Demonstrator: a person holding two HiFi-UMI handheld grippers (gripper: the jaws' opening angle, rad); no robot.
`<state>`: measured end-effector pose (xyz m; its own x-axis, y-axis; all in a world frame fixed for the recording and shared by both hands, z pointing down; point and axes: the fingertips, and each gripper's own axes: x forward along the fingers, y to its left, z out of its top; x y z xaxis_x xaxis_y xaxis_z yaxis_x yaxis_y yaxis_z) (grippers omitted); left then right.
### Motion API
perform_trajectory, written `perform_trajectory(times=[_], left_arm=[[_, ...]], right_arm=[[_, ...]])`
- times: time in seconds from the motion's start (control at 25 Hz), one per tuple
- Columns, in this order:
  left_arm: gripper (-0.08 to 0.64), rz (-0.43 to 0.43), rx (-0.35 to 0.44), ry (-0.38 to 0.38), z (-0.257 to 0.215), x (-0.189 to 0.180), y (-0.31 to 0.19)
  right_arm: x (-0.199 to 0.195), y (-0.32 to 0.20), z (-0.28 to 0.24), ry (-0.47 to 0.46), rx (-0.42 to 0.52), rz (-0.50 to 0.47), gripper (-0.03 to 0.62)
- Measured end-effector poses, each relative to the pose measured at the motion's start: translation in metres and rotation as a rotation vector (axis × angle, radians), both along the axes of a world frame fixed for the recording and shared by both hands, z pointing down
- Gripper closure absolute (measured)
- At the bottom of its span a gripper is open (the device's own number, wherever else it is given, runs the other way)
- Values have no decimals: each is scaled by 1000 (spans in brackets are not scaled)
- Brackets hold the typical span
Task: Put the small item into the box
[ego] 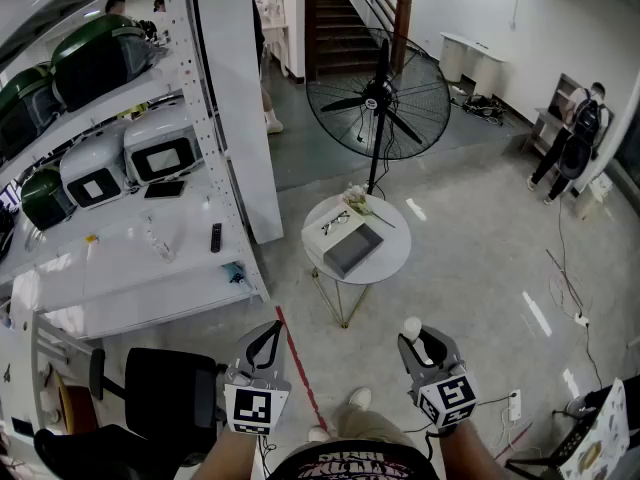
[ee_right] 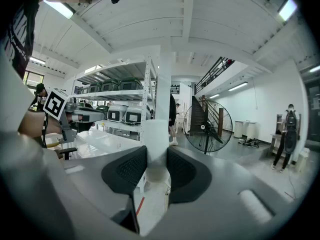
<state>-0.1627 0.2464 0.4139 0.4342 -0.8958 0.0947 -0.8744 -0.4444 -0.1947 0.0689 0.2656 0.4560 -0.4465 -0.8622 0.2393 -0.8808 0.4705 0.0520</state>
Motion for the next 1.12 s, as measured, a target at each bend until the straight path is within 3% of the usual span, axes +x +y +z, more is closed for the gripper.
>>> perform_trajectory(times=[0.28,0.64,0.92,1.12], left_arm=[[558,31,-1,-6,3,13,-15],[558,55,-8,5,4,50,-84],[560,78,-48,-4,19,78,-139],[560,83,-54,-4,20,97,-177]], right_arm=[[3,-20,-5,-12,23,1,439],[24,-93,-9,-43,46,-21,439],[44,-147,2,-61,18,-39,439],[55,-177,16,-61,-61,-53,439]])
